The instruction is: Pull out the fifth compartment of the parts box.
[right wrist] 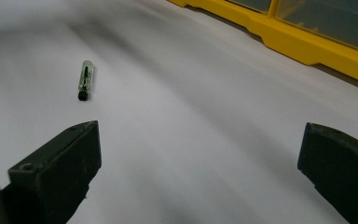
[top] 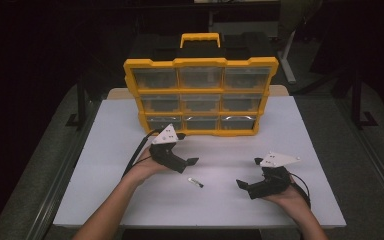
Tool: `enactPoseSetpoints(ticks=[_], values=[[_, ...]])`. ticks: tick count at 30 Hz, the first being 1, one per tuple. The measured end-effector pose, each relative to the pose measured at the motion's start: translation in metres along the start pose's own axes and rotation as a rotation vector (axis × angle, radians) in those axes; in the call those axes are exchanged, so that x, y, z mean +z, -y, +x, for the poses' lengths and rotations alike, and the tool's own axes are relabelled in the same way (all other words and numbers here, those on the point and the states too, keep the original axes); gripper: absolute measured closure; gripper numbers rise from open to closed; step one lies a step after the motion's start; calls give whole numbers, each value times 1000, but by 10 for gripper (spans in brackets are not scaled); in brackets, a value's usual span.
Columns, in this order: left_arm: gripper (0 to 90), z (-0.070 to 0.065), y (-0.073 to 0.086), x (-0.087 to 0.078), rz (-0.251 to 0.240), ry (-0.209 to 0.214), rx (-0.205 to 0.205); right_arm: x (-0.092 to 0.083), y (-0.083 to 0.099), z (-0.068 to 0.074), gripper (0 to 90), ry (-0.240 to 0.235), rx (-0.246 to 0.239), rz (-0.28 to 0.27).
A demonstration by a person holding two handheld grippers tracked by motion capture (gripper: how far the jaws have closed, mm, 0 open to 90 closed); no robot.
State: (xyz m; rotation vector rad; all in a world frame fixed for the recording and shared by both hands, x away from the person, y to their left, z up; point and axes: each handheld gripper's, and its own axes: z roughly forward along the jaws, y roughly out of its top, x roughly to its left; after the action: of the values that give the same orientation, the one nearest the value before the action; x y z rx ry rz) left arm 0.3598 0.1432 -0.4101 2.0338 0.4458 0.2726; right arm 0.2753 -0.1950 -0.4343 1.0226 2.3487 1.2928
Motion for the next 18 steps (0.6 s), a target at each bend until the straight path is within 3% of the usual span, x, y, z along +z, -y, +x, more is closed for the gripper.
enactPoseSetpoints(ticks=[18], values=[[19,1,-5,9,-20,11,-8,1,0,0,0,-2,-1,4]])
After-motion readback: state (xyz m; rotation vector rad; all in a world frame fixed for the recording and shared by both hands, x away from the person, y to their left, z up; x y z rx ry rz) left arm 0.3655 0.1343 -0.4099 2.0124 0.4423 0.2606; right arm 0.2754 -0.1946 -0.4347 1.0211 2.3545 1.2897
